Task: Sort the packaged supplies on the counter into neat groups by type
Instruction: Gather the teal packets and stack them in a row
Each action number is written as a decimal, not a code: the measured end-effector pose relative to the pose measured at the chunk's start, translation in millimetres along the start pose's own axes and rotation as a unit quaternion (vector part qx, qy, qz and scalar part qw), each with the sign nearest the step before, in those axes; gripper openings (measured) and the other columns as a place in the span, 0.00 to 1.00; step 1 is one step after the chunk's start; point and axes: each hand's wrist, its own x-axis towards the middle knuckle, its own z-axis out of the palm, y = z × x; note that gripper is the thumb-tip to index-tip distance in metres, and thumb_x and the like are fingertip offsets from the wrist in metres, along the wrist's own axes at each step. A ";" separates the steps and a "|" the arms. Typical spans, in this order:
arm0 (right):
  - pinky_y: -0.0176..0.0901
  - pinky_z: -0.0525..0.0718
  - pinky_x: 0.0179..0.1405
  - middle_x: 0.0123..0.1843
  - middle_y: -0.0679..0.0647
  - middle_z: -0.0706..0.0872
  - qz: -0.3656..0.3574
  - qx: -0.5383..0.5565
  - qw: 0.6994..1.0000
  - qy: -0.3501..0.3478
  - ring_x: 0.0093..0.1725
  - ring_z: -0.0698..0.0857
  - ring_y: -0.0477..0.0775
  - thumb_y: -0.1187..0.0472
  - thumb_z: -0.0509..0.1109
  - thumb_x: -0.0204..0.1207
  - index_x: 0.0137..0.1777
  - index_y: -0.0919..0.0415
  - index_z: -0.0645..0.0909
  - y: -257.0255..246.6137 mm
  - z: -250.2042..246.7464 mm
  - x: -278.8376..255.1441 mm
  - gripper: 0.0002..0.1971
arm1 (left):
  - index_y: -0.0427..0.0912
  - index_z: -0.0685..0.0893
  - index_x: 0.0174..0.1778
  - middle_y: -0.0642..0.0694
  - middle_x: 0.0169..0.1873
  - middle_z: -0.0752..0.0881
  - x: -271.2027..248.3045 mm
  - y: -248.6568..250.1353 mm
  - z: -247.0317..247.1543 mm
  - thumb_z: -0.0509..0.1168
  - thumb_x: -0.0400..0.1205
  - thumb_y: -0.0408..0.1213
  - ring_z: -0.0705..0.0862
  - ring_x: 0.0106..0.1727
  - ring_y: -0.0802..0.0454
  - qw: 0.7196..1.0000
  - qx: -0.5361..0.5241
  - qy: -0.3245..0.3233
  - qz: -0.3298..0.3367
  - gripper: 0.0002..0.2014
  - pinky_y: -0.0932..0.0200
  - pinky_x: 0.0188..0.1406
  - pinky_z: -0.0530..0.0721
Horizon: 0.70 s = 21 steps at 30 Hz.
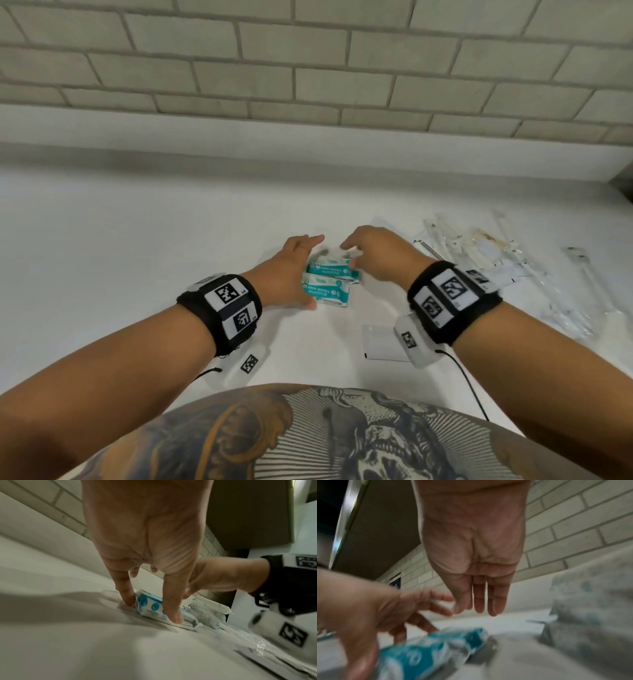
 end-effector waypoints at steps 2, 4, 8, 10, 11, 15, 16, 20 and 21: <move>0.46 0.75 0.65 0.70 0.51 0.79 0.038 0.018 0.997 0.063 0.67 0.79 0.54 0.57 0.71 0.79 0.70 0.53 0.80 16.0 -19.4 -11.2 0.19 | 0.56 0.45 0.84 0.50 0.82 0.48 1.2 1.4 0.7 0.80 0.67 0.41 0.65 0.79 0.51 1.000 0.004 -0.006 0.006 0.58 0.63 0.73 0.69; 0.48 0.76 0.63 0.70 0.52 0.77 0.091 0.002 0.990 0.109 0.67 0.78 0.56 0.52 0.73 0.77 0.69 0.52 0.78 35.2 -34.1 -22.6 0.21 | 0.57 0.48 0.83 0.51 0.83 0.46 4.0 4.2 2.7 0.80 0.67 0.40 0.64 0.79 0.51 1.000 -0.001 -0.008 0.011 0.56 0.62 0.75 0.69; 0.55 0.81 0.58 0.70 0.57 0.71 0.197 -0.072 0.978 -0.021 0.66 0.77 0.62 0.41 0.82 0.61 0.76 0.53 0.65 62.6 -28.7 -37.3 0.46 | 0.55 0.57 0.81 0.52 0.82 0.50 8.8 13.9 8.4 0.79 0.68 0.41 0.66 0.77 0.54 1.000 -0.001 -0.009 0.014 0.49 0.62 0.74 0.71; 0.53 0.82 0.52 0.69 0.59 0.71 0.201 -0.078 0.975 -0.050 0.62 0.79 0.63 0.47 0.85 0.58 0.77 0.54 0.62 68.6 -17.3 -38.9 0.50 | 0.51 0.65 0.77 0.51 0.77 0.61 10.4 17.0 8.9 0.78 0.69 0.42 0.71 0.73 0.55 1.000 0.016 -0.008 0.016 0.42 0.63 0.71 0.73; 0.51 0.81 0.49 0.68 0.59 0.73 0.201 -0.073 0.976 -0.034 0.60 0.81 0.63 0.51 0.85 0.59 0.76 0.55 0.62 70.2 -15.6 -38.5 0.48 | 0.49 0.68 0.75 0.51 0.73 0.66 10.9 17.0 8.1 0.78 0.69 0.42 0.73 0.71 0.55 1.000 0.025 -0.004 0.016 0.39 0.63 0.69 0.74; 0.47 0.80 0.41 0.56 0.55 0.80 0.143 0.012 0.987 0.075 0.47 0.83 0.56 0.57 0.79 0.68 0.68 0.55 0.66 58.9 -29.3 -34.0 0.32 | 0.48 0.71 0.72 0.52 0.68 0.70 8.3 13.4 4.1 0.78 0.68 0.44 0.75 0.66 0.56 0.999 0.040 -0.005 0.006 0.36 0.60 0.67 0.78; 0.46 0.80 0.39 0.52 0.53 0.81 0.111 0.053 0.989 0.081 0.45 0.82 0.54 0.56 0.77 0.71 0.64 0.54 0.68 50.5 -32.8 -33.0 0.26 | 0.48 0.71 0.72 0.52 0.69 0.69 6.5 11.9 3.6 0.78 0.68 0.45 0.75 0.65 0.56 0.999 0.037 -0.007 0.002 0.37 0.60 0.67 0.78; 0.38 0.77 0.38 0.52 0.48 0.85 0.030 0.128 0.991 -0.020 0.47 0.83 0.49 0.54 0.73 0.76 0.58 0.54 0.81 16.5 -22.8 -13.5 0.12 | 0.49 0.74 0.71 0.51 0.71 0.63 0.6 7.5 -1.2 0.80 0.64 0.51 0.80 0.54 0.55 0.999 0.025 0.026 -0.024 0.39 0.64 0.59 0.79; 0.39 0.78 0.41 0.54 0.48 0.85 0.029 0.114 0.992 -0.051 0.48 0.83 0.49 0.54 0.73 0.77 0.60 0.54 0.83 12.9 -15.9 -5.4 0.14 | 0.48 0.75 0.70 0.50 0.70 0.64 0.0 7.1 -2.6 0.80 0.65 0.51 0.79 0.51 0.56 0.999 0.023 0.029 -0.027 0.38 0.66 0.56 0.78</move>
